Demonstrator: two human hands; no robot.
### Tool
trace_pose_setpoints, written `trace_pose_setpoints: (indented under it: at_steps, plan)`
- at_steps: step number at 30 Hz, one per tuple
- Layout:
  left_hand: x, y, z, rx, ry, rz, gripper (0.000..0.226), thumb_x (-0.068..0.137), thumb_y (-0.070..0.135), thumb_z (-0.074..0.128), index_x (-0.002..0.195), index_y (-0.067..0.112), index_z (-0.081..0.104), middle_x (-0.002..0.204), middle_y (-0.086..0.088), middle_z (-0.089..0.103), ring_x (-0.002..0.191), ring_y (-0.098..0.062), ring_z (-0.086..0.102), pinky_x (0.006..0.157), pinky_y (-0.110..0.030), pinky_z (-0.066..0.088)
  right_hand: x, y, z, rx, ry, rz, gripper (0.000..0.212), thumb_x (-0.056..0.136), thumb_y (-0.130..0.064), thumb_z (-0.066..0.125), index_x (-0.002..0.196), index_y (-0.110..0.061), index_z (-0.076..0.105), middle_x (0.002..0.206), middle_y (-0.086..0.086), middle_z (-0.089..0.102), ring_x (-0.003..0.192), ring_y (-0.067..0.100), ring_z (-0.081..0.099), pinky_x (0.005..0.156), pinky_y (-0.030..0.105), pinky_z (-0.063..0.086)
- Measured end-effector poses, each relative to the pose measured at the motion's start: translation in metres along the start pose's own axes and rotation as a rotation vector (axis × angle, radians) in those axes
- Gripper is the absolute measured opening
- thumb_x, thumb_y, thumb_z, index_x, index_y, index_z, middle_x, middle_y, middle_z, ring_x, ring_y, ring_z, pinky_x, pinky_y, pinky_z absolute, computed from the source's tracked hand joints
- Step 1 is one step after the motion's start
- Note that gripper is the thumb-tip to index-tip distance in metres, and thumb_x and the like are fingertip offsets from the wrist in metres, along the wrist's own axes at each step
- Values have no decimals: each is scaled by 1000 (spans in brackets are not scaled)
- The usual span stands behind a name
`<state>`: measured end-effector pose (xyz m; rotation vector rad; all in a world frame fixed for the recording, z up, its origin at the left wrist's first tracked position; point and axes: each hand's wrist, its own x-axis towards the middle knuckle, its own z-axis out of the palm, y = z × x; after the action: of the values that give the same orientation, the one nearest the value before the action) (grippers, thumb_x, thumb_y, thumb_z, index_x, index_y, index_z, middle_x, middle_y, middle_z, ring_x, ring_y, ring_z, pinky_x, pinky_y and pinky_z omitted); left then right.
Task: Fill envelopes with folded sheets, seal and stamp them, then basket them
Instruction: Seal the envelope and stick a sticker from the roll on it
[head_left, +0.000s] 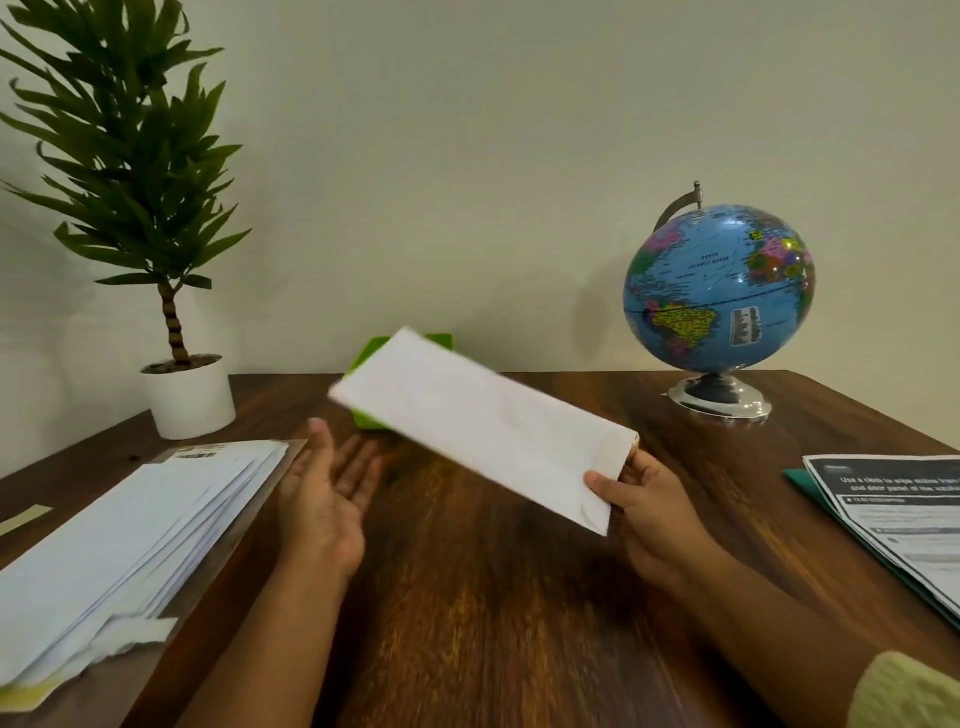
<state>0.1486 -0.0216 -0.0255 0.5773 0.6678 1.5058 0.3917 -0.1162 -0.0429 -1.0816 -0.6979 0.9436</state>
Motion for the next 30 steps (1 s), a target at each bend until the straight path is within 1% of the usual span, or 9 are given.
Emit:
trace_pose_setpoints:
  at_steps: [5, 7, 9, 11, 14, 18, 20, 24, 30]
  plan:
    - [-45, -53, 29, 571, -527, -69, 69, 52, 33, 83, 115, 22, 55, 110, -3, 68, 97, -19, 67, 71, -33, 56, -5, 16, 48, 304, 105, 24, 38, 84, 5, 59, 113, -18, 50, 104, 2, 63, 94, 22, 62, 71, 37, 57]
    - [-51, -66, 30, 763, -588, 39, 56, 59, 32, 85, 108, 29, 59, 104, 8, 70, 95, -8, 67, 76, -28, 56, -3, 22, 69, 321, 180, 29, 37, 82, 5, 61, 111, -16, 52, 100, 2, 63, 90, 22, 63, 71, 37, 55]
    - [-48, -67, 28, 839, -443, 173, 40, 71, 26, 79, 104, 33, 59, 102, 13, 69, 94, -5, 66, 78, -25, 55, -1, 27, 83, 327, 214, 56, 36, 80, 2, 65, 107, -19, 54, 98, 1, 65, 91, 22, 63, 77, 40, 55]
    - [-43, -65, 26, 777, -302, 199, 35, 76, 22, 74, 108, 28, 60, 105, 8, 69, 96, -9, 65, 84, -32, 54, 0, 31, 92, 313, 165, 57, 36, 78, -2, 69, 106, -20, 57, 99, 0, 67, 93, 21, 65, 82, 42, 55]
    - [-45, -61, 28, 696, -270, 150, 29, 79, 27, 70, 107, 21, 66, 101, 4, 72, 93, -13, 68, 85, -38, 55, 0, 33, 97, 270, 116, 8, 37, 77, -7, 72, 106, -24, 57, 97, -4, 69, 90, 16, 66, 72, 34, 57]
    - [-40, -66, 30, 706, -146, 146, 20, 87, 25, 62, 104, 17, 66, 98, 0, 71, 89, -13, 68, 82, -37, 56, 6, 36, 93, 180, 41, 37, 33, 78, -10, 71, 106, -21, 58, 100, -1, 68, 93, 18, 66, 74, 33, 56]
    - [-28, -61, 31, 628, -20, 160, 15, 92, 18, 54, 103, 14, 63, 91, -2, 70, 82, -15, 68, 72, -35, 57, 6, 38, 90, 112, -4, 82, 22, 80, -17, 69, 100, -18, 60, 94, 1, 68, 85, 16, 66, 69, 30, 55]
    - [11, -29, 40, 422, 134, 57, 21, 97, 11, 43, 115, 10, 52, 87, -7, 64, 73, -17, 66, 53, -25, 51, 10, 38, 86, 89, -27, 130, 23, 85, -28, 64, 101, -11, 61, 87, 7, 64, 73, 16, 57, 61, 27, 49]
    - [88, 3, 57, 370, 197, -15, 37, 96, 2, 29, 130, -6, 40, 72, -10, 52, 39, -9, 58, 35, -14, 46, 11, 39, 86, 109, -91, 113, 20, 87, -20, 63, 100, -5, 60, 74, 6, 61, 59, 11, 54, 55, 23, 46]
